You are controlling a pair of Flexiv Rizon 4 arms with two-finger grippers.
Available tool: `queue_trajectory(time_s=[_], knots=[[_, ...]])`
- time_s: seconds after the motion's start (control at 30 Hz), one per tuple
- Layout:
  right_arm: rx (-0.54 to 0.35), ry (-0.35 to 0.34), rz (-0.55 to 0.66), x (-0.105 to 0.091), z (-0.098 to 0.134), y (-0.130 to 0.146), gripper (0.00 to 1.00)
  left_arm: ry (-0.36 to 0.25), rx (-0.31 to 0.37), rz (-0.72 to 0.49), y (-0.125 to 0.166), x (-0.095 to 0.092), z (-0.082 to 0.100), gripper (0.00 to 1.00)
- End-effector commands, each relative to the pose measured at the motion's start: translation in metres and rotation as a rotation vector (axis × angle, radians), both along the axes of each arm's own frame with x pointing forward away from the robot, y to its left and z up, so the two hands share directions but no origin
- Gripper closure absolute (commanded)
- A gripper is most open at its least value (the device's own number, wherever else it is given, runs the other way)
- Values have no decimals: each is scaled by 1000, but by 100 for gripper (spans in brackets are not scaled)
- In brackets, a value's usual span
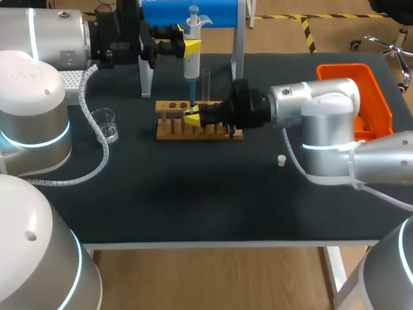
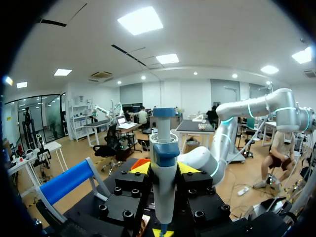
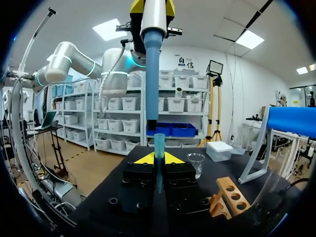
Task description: Invert the test tube, pick up the pipette, mount the tip to pipette, aspirate from beaker and dispense into the tube, eject the tip, return the pipette, and cap with the stopper.
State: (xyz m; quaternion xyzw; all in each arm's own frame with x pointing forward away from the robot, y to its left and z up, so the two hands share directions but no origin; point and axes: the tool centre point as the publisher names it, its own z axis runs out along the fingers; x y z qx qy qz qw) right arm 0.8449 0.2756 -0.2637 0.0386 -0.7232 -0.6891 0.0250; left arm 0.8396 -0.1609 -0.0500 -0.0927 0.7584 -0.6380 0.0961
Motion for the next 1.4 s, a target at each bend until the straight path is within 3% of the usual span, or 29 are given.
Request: queue_trajectory(time_s=[0.03, 0.63, 1.1, 1.4], knots=[[-2, -2, 0, -1, -2, -1, 100, 0, -1, -1, 0, 0, 0, 100], [15, -24, 6, -1, 12, -3, 100, 0, -1, -1, 0, 0, 0, 100], [-5, -32, 10, -5, 2, -6, 100, 0, -1, -1, 0, 0, 0, 100], [0, -39, 13, -6, 8, -7, 100, 0, -1, -1, 0, 0, 0, 100]])
